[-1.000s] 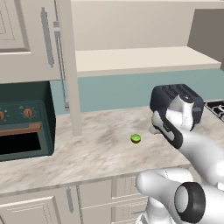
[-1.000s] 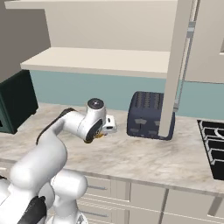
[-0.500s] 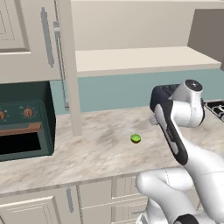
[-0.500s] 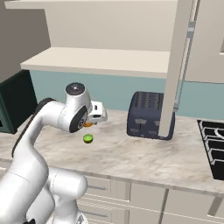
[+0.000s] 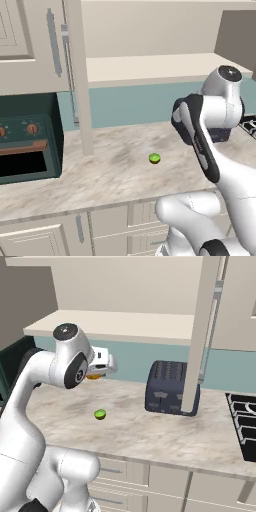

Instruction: Pick the orange, kiwi from the counter and place them in the cabinet. Then close the cabinet.

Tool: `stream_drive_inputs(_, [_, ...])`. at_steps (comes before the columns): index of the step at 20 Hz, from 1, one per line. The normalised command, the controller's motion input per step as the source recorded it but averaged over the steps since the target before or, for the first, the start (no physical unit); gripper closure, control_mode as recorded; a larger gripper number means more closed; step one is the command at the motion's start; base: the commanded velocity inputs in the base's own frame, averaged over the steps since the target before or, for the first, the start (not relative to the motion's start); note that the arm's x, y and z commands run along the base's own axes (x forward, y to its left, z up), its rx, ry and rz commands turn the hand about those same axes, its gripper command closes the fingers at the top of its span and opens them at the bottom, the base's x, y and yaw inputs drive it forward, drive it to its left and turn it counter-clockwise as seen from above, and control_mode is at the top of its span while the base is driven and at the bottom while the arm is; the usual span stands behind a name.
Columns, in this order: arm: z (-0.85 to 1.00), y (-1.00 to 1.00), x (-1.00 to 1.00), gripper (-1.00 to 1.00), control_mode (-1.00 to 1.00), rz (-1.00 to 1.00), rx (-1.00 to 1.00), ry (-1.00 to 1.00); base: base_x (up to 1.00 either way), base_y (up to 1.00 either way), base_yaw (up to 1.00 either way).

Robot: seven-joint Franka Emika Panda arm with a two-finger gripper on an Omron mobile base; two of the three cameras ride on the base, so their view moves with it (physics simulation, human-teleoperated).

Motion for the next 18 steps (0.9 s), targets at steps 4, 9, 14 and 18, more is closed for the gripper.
stream_drive_inputs(4, [1.00, 0.02, 0.09, 1.00, -1.00, -0.04, 0.00, -0.11, 0.00, 0.00, 0.00])
stream_drive_inputs(9, [0.66, 0.05, 0.40, 1.00, -1.00, -0.04, 0.00, -0.11, 0.00, 0.00, 0.00])
stream_drive_inputs(14, [0.24, 0.00, 0.57, 1.00, -1.00, -0.04, 0.00, -0.11, 0.00, 0.00, 0.00])
stream_drive_inputs(18, [0.00, 0.00, 0.78, 1.00, -1.00, -0.04, 0.00, -0.01, 0.00, 0.00, 0.00])
